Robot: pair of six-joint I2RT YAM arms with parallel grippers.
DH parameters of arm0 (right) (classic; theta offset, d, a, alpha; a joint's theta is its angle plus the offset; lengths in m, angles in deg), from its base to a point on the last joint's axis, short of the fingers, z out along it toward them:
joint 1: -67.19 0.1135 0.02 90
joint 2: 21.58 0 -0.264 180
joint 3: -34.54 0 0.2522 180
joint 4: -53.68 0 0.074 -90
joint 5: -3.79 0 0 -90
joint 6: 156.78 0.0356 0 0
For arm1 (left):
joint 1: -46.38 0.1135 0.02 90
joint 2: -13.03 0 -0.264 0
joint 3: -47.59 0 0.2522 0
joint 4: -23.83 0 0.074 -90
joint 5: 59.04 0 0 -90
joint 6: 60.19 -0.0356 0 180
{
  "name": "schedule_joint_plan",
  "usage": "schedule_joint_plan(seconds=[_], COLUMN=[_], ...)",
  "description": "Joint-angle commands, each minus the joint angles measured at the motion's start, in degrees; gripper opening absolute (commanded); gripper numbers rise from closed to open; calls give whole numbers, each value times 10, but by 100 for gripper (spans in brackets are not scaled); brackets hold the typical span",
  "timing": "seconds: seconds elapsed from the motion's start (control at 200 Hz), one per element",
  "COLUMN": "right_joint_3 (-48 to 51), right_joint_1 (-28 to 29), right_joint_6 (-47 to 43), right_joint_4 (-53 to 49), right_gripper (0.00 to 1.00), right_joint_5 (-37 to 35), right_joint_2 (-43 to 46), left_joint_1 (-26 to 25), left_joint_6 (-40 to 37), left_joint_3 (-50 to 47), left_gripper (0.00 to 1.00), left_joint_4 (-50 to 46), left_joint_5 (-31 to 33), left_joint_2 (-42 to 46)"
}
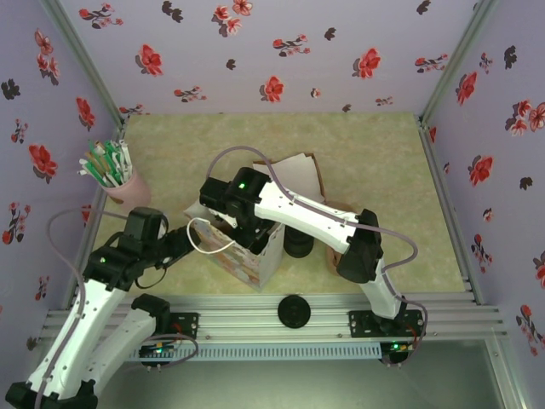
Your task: Pack the takeout coffee
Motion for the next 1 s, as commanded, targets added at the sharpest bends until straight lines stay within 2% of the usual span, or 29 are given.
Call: schedule_joint_plan(seconds=[0.0,0.22,0.34,0.775,0.995], right_joint_3=[7,12,22,38,56], right_joint_1=[-5,-5,-7,-13,-16], right_joint_6=[-10,-10,-10,-9,-9], right_joint_4=[5,11,20,41,69], right_gripper=[61,61,62,62,61], right_joint_5=[4,6,8,27,14], right_joint_2=[-4,-3,0,-2,4], left_joint_1=[-4,-4,-3,-3,-3], left_joint_6=[-6,-11,-12,-13,-13], left_joint_3=[24,38,35,28,23], left_gripper=[69,86,99,99,99], left_joint_4=[-39,-73,-82,-77,-72], left_joint_5=[31,58,66,70,69], left_joint_2=[27,52,63,67,67])
